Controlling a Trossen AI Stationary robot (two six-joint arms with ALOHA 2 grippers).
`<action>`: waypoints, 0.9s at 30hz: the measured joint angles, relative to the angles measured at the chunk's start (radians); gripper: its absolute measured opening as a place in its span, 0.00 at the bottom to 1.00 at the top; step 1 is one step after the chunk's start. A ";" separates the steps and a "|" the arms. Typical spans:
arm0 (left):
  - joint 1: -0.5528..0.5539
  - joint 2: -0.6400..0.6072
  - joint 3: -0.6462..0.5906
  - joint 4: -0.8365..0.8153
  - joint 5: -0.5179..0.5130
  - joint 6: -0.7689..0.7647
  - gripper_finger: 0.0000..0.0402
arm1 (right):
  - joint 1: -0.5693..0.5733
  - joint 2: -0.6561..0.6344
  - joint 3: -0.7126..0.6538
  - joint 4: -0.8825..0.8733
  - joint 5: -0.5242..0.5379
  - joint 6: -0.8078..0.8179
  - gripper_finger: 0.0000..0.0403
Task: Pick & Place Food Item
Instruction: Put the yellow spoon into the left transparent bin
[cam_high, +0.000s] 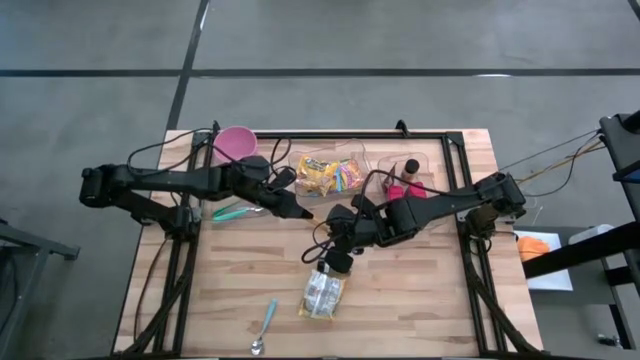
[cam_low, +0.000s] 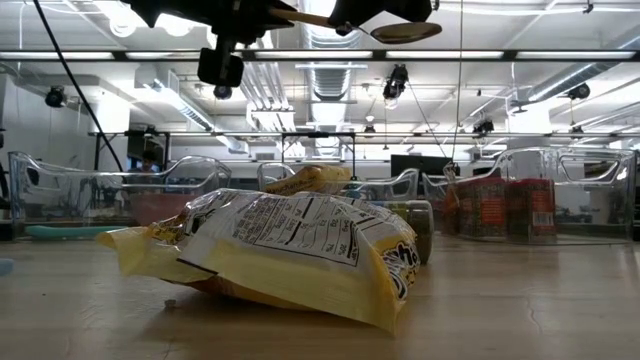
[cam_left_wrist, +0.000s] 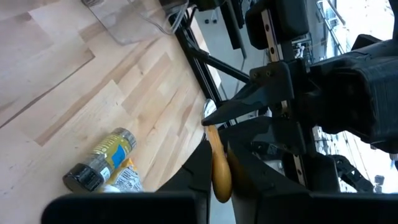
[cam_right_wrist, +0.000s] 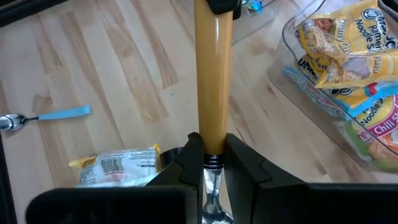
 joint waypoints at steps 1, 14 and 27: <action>0.000 0.000 0.000 0.000 0.003 0.001 0.07 | 0.000 0.000 0.000 0.001 0.000 0.000 0.08; -0.001 -0.001 0.000 -0.001 0.006 0.005 0.07 | 0.000 0.000 0.000 0.007 0.002 0.009 0.09; 0.006 -0.003 0.000 -0.004 0.009 0.034 0.07 | 0.002 -0.002 0.001 0.035 -0.005 0.025 0.42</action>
